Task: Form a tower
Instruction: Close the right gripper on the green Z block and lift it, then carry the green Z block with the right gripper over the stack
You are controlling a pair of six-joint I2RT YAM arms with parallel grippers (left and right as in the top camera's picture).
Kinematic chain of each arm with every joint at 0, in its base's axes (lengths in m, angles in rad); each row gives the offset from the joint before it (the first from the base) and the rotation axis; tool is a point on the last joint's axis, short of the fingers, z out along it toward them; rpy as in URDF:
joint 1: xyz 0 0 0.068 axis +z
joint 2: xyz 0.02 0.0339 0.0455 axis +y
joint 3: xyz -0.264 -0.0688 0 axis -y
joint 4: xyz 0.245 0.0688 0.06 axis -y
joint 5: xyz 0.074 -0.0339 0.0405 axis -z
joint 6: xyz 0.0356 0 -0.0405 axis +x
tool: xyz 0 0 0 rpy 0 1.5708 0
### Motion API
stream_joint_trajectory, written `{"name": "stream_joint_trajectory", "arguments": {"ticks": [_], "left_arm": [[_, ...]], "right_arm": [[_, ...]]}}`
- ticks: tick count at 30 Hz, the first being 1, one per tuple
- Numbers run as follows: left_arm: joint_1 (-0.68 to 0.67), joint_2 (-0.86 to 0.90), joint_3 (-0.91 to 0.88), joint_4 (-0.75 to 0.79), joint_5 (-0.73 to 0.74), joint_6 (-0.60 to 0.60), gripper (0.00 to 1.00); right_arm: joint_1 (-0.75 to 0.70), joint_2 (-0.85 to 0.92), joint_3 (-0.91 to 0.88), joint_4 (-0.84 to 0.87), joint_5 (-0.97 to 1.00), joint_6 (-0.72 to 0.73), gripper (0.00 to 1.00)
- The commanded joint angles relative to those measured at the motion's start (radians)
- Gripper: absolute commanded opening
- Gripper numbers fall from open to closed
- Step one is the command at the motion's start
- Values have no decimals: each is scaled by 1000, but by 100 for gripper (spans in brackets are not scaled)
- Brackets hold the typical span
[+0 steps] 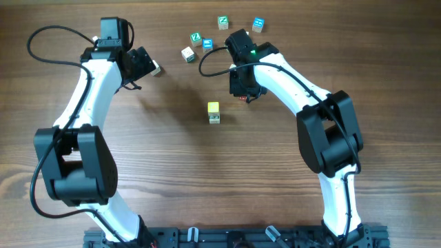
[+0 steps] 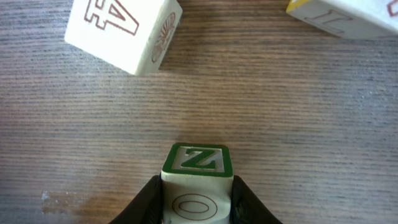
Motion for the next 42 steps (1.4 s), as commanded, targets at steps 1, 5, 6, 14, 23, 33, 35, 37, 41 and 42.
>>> {"name": "stream_joint_trajectory", "arguments": {"ticks": [1,5,6,14,23,33,35,37,41,42], "left_arm": [[0,12,-6,0,-6,5,100],[0,12,-6,0,-6,5,100],[0,12,-6,0,-6,5,100],[0,12,-6,0,-6,5,100],[0,12,-6,0,-6,5,100],[0,12,-6,0,-6,5,100],[0,12,-6,0,-6,5,100],[0,12,-6,0,-6,5,100],[0,12,-6,0,-6,5,100],[0,12,-6,0,-6,5,100]], "right_arm": [[-3,-95,38,-15,14,-27,22],[-3,-227,38,-54,-1,-26,22],[-3,-262,38,-63,-13,-26,22],[36,-435,37,-93,-114,-11,21],[171,-390,34,-140,-78,84,20],[240,-294,14,-133,-42,167,20],[243,-279,14,-135,-41,180,20],[243,-259,12,-140,-39,188,20],[243,-238,4,-143,-38,193,20],[243,-238,4,-142,-35,193,20]]}}
